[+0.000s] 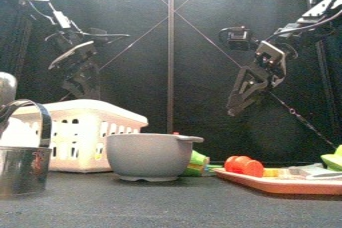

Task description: Grab banana

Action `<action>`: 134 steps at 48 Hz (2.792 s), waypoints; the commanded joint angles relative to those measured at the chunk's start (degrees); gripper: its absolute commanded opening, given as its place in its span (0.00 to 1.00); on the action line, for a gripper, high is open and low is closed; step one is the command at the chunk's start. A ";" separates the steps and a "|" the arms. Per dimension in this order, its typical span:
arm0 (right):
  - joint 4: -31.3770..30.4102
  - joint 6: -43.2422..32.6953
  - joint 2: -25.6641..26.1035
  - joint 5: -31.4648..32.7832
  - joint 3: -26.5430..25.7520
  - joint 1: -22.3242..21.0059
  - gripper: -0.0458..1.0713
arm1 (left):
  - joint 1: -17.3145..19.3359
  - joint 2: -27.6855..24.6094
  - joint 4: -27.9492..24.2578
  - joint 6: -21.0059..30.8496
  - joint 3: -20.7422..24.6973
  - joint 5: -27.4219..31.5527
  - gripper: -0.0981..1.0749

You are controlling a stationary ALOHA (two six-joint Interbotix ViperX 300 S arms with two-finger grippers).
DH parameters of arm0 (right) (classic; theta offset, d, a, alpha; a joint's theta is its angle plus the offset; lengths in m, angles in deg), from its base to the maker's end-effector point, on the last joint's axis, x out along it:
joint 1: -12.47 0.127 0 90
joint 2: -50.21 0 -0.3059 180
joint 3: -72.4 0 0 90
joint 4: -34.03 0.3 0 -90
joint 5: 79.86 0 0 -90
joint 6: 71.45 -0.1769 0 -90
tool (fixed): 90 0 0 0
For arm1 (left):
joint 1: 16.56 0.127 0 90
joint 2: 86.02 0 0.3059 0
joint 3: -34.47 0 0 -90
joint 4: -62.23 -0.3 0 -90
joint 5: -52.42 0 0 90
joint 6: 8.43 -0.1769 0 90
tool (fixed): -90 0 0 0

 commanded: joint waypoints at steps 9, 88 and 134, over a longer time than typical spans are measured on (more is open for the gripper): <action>0.09 -0.09 0.26 -0.26 -0.53 0.35 0.80 | 0.18 -3.52 0.09 0.44 0.26 -3.08 0.76; -0.70 0.35 -0.35 -0.53 0.70 -0.18 0.80 | 3.16 -21.18 14.94 -6.24 5.98 -13.80 0.91; -0.70 0.26 -0.44 -0.53 0.70 -0.18 0.80 | 3.60 -26.37 15.47 -6.15 6.68 -13.27 0.91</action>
